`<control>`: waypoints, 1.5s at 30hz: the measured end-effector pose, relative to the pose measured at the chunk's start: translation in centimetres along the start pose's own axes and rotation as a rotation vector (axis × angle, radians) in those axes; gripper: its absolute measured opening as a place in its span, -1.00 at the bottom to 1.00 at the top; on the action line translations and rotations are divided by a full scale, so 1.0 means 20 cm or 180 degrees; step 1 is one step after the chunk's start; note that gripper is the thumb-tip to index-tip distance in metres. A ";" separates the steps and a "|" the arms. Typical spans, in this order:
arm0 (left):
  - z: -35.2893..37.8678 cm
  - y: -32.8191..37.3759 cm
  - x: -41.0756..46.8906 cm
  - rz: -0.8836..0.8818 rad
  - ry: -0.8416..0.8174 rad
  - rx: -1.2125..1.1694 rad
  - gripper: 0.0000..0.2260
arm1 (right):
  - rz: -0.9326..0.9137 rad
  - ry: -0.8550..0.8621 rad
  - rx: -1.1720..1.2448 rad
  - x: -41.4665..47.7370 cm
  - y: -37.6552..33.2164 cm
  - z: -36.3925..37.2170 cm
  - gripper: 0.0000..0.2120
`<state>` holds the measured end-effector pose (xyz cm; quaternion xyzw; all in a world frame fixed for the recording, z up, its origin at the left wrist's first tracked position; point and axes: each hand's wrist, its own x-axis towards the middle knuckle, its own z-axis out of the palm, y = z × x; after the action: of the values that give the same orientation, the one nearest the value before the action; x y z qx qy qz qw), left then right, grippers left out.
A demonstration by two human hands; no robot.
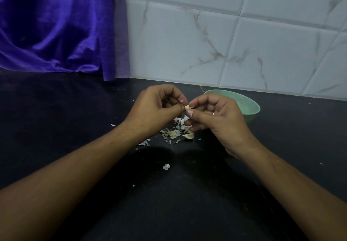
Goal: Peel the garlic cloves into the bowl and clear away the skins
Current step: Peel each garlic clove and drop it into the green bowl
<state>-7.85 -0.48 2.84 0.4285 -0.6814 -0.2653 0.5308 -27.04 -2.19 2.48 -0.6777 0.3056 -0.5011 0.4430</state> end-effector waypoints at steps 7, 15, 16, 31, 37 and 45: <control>-0.01 0.01 0.00 0.0011 0.0000 0.0215 -0.97 | -0.0076 0.0130 -0.0037 0.00 0.00 -0.01 -0.89; -0.03 0.04 0.00 0.0038 0.0023 0.0632 -0.96 | -0.0163 0.0117 -0.0236 0.00 0.00 -0.01 -0.91; -0.03 0.04 0.00 0.0018 0.0016 0.0634 -0.95 | -0.0174 0.0131 -0.0244 0.00 0.00 -0.02 -0.90; -0.02 0.07 -0.02 0.0012 0.0032 0.1032 -0.92 | -0.0159 0.0160 -0.0308 0.00 0.00 -0.01 -0.93; -0.01 0.07 -0.03 -0.0053 0.0146 0.1126 -0.92 | -0.0088 0.0141 -0.0288 0.00 0.01 0.00 -0.93; 0.00 0.07 -0.03 -0.0135 0.0086 0.1113 -0.93 | -0.0051 -0.0058 -0.0214 0.00 0.01 0.01 -0.87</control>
<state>-8.21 0.74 3.62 0.5321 -0.7008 -0.1481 0.4516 -26.83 -2.15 2.21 -0.6992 0.3129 -0.4878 0.4186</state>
